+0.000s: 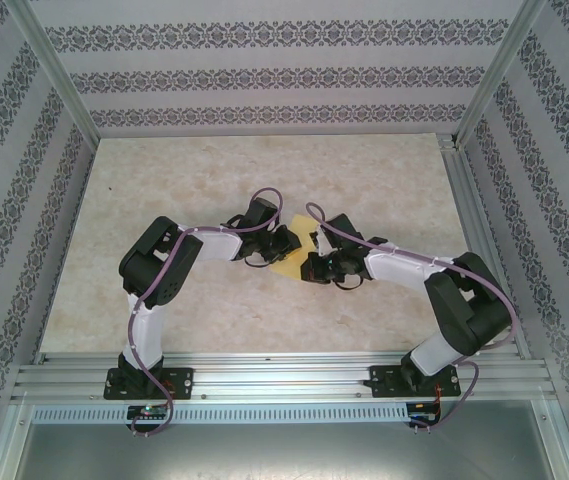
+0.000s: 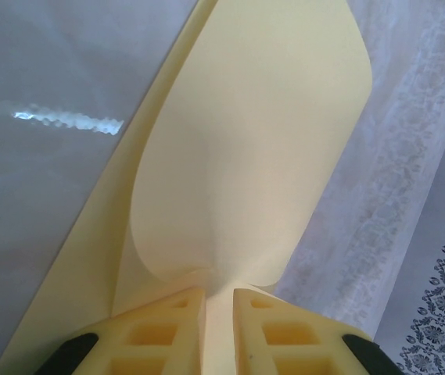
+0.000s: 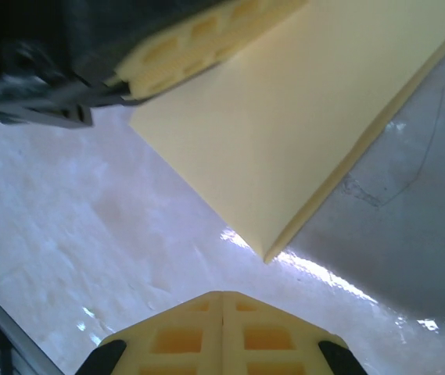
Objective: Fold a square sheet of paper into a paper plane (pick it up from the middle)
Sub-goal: Fold the triangle a second time at the center of the table.
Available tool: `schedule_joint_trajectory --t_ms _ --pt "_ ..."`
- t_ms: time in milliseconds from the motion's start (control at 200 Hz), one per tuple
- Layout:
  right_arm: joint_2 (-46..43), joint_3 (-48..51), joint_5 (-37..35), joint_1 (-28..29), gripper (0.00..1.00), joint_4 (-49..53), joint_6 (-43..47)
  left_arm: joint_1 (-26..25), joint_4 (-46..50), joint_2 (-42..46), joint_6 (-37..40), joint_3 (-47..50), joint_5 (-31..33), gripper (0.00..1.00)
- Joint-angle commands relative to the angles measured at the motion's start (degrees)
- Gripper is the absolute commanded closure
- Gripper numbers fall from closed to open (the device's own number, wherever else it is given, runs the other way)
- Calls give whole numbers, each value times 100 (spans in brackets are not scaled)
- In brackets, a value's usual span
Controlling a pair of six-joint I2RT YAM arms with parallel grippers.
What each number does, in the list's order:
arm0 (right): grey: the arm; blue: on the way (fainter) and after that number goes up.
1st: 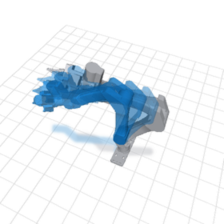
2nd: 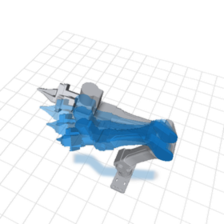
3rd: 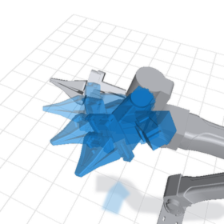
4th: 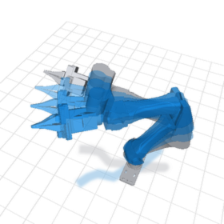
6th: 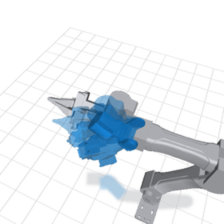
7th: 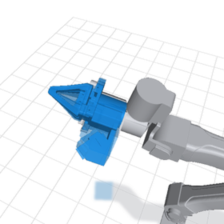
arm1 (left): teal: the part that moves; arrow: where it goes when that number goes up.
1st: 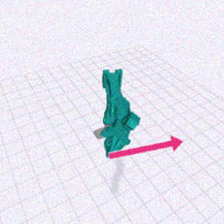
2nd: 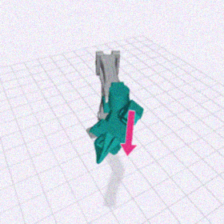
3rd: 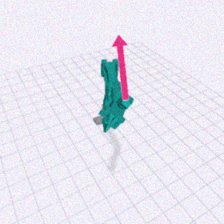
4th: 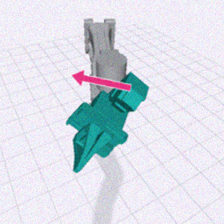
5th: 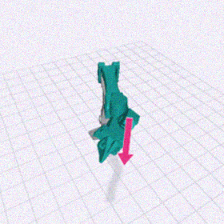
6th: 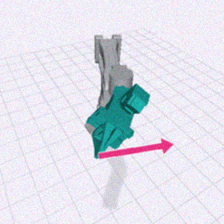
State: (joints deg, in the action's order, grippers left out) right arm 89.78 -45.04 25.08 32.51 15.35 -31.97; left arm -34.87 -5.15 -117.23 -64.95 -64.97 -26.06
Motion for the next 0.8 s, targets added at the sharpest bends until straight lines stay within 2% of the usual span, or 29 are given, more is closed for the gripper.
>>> schedule_joint_trajectory --t_ms 0,295,415,794 --pt "55 -62 72 -10 96 -687 -477 62 310 -313 61 37 284 81" --pt "1002 -217 74 -54 97 -967 -493 68 319 -336 68 -7 267 81" --pt "1068 -201 -139 -77 98 -466 -270 68 330 -327 88 -20 267 81" --pt "1241 267 -185 -219 100 29 50 213 478 -406 440 -365 345 80"
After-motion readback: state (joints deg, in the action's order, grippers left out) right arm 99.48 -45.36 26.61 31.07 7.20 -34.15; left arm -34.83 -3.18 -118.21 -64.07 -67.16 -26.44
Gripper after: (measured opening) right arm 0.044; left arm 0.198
